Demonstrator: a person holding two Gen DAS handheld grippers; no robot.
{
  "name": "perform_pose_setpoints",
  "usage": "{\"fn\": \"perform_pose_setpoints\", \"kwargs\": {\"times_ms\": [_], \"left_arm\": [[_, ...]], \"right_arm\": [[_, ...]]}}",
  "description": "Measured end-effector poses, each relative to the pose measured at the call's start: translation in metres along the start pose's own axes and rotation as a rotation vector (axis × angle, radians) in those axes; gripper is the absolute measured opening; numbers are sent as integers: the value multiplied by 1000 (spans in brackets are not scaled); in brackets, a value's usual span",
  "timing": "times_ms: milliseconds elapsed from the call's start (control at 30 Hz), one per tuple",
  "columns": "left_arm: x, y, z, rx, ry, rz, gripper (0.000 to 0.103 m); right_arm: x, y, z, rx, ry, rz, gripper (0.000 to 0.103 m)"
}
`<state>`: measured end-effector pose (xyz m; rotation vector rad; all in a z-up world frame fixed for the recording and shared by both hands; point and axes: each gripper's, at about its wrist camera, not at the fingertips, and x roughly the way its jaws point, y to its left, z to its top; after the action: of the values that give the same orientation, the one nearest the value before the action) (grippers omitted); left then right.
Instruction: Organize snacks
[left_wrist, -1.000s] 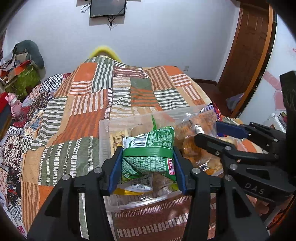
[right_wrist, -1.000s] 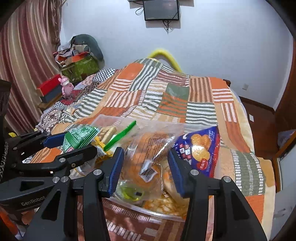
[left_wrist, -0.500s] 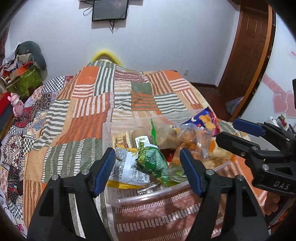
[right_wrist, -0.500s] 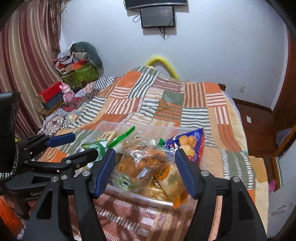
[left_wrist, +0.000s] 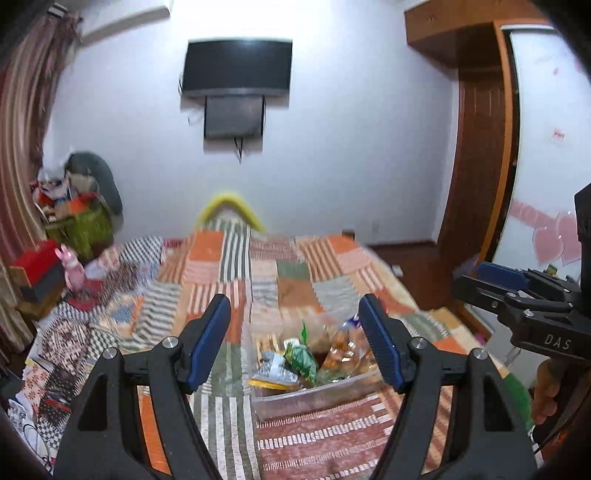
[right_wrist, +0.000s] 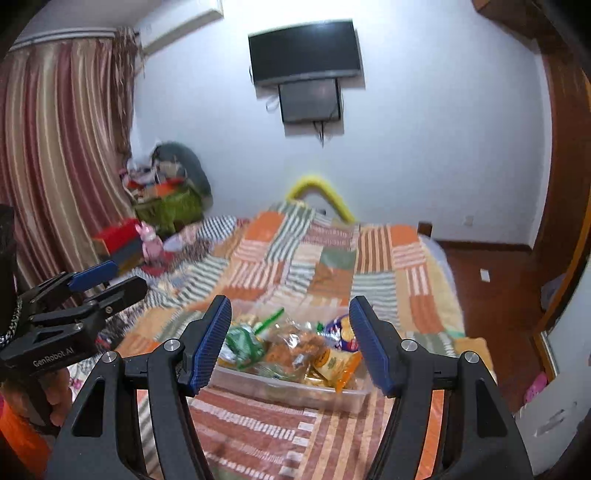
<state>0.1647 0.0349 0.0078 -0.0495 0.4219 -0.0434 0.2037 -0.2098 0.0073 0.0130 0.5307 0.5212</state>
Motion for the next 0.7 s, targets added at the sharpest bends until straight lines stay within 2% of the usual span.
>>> {"fn": "perform_pose_setpoints", "kwargs": {"times_ms": [100, 200, 333, 567, 700], "left_arm": [[-33, -7, 6, 8, -68, 14, 73], [-58, -12, 10, 14, -121, 23, 83], [-87, -18, 11, 23, -172, 25, 89], [-115, -25, 3, 20, -206, 17, 101], [-123, -29, -2, 29, -207, 16, 103]], "right_arm": [[-28, 7, 3, -4, -59, -1, 67], [-60, 17, 5, -17, -133, 3, 72], [-85, 26, 5, -37, -202, -8, 78], [-92, 34, -4, -38, -219, 0, 85], [-98, 34, -11, -32, -222, -14, 96]]}}
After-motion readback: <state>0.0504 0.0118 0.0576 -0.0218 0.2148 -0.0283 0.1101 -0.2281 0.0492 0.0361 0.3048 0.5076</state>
